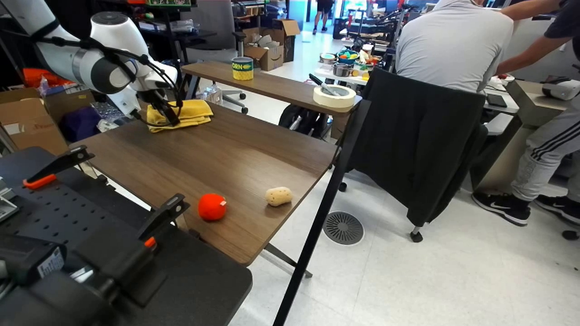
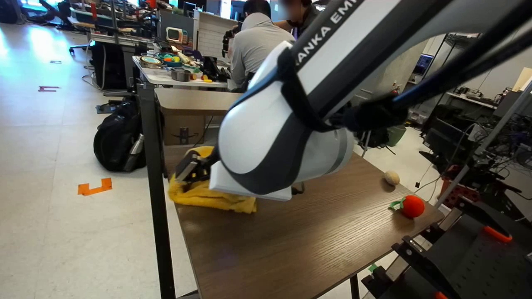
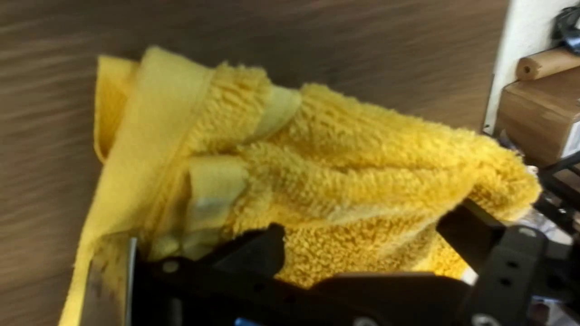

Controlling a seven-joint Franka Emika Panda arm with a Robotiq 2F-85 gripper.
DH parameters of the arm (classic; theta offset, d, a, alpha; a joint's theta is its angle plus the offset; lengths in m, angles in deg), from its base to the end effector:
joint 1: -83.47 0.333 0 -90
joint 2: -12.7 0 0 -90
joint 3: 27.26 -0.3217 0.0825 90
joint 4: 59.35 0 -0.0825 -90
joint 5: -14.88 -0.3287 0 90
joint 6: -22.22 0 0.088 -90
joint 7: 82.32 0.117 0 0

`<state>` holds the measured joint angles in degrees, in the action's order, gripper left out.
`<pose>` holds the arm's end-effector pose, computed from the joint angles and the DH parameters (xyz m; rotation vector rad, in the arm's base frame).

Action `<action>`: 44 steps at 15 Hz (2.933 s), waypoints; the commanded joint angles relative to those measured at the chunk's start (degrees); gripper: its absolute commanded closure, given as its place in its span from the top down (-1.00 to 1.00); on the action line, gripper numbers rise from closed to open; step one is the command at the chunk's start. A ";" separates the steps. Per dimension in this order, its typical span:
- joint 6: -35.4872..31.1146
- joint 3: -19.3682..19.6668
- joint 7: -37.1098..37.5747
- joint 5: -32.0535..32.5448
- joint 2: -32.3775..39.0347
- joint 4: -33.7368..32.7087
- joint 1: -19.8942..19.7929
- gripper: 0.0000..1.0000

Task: Move the potato to the right side of the table

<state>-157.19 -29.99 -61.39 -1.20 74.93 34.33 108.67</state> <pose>0.5938 0.2813 0.0694 -2.8369 0.2733 -0.4715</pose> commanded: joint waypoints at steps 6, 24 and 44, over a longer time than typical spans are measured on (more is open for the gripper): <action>-0.06 16.95 4.87 -1.22 -5.45 19.87 2.98 1.00; -10.21 0.52 -2.25 1.39 -13.79 32.41 3.05 1.00; -3.33 24.41 11.30 -13.70 4.92 11.24 5.68 1.00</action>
<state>-164.32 -7.87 -57.67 -9.67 71.32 54.39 111.19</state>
